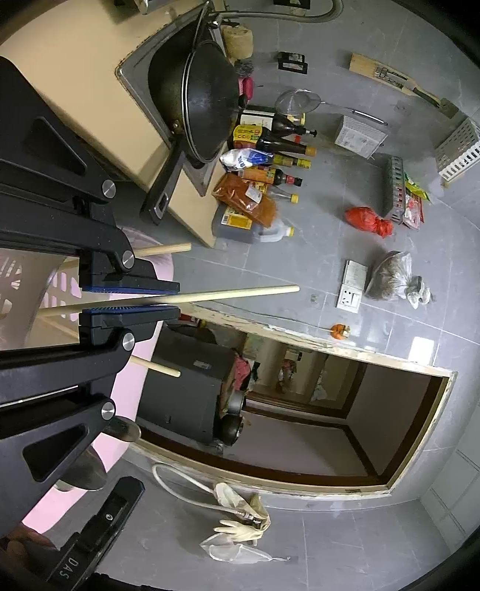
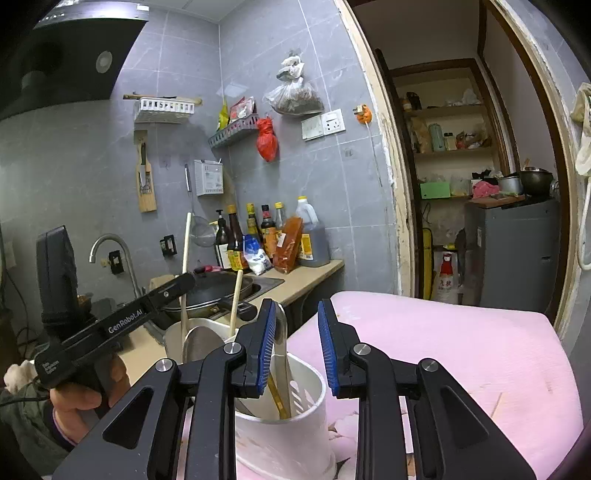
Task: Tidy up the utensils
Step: 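Lower both utensils into the caddy and open both tools, then move both tools back down to the utensil pile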
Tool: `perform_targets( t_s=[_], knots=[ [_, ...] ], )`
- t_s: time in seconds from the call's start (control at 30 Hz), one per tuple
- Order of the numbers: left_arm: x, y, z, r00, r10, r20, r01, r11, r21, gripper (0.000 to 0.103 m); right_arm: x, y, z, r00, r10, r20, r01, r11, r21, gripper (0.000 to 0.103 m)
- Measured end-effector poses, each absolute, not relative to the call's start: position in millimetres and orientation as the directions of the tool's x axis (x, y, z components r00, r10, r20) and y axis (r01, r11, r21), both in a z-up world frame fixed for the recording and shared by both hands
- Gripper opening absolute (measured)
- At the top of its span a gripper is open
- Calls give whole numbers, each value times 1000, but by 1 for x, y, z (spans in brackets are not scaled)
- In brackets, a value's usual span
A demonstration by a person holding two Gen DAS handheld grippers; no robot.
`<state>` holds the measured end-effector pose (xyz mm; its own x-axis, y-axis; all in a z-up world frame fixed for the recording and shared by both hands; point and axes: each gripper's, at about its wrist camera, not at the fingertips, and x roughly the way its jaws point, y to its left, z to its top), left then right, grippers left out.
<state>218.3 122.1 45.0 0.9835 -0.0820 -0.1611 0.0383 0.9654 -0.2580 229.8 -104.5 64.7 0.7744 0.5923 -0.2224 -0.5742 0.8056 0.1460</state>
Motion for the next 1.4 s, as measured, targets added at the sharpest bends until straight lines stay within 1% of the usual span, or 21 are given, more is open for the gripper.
perform_targets(
  t_s=[0.33,0.53,0.67,0.77,0.8,0.87,0.9,0.93,1.0,1.07,1.1,1.13,1.17,1.23,1.3,1.33,1.37,1.4],
  knots=[
    [220,114,38,974,-97,-204,47,970,-237,4,230,-112,63,786,575,-228,-553,818,157,24],
    [219,114,37,972,-100,-213,48,970,-239,4,227,-115,61,789,569,-231,-547,822,157,26],
    [214,111,39,969,-105,-224,52,972,-228,4,225,-120,62,796,561,-225,-538,828,160,35],
    [209,106,42,966,-112,-231,60,974,-219,7,223,-125,63,804,552,-221,-527,834,162,42],
    [207,104,44,966,-113,-231,63,975,-213,11,222,-128,63,808,546,-220,-522,837,162,45],
    [202,100,47,967,-115,-225,68,976,-206,25,220,-132,65,816,536,-219,-511,844,161,49],
    [198,99,49,969,-118,-216,72,975,-212,36,219,-136,66,821,528,-218,-504,849,159,51],
    [194,98,51,971,-123,-203,77,972,-223,39,218,-138,67,825,522,-216,-498,853,157,53],
    [190,95,55,970,-135,-200,88,969,-229,40,215,-146,69,836,506,-212,-482,862,156,65],
    [186,90,60,969,-139,-206,93,971,-221,44,212,-154,71,847,492,-203,-467,870,160,73],
    [184,88,61,968,-141,-207,95,971,-218,49,210,-159,72,853,482,-199,-457,875,161,76],
    [180,85,63,967,-147,-207,101,971,-219,57,208,-163,73,860,471,-197,-446,881,160,77],
    [178,82,64,966,-155,-206,107,968,-225,61,207,-167,74,863,466,-196,-441,883,159,79],
    [170,78,65,963,-179,-200,127,961,-247,75,202,-176,75,874,447,-192,-423,893,152,85],
    [164,70,65,960,-197,-201,143,956,-257,82,196,-187,76,886,425,-187,-404,904,142,94],
    [160,66,65,958,-204,-202,149,955,-257,85,193,-194,76,893,412,-184,-392,910,135,98],
    [156,61,64,956,-214,-203,159,954,-255,87,190,-199,77,897,402,-183,-384,914,129,103],
    [154,57,64,954,-220,-205,166,954,-251,89,187,-204,77,903,390,-181,-373,920,123,103]
  ],
)
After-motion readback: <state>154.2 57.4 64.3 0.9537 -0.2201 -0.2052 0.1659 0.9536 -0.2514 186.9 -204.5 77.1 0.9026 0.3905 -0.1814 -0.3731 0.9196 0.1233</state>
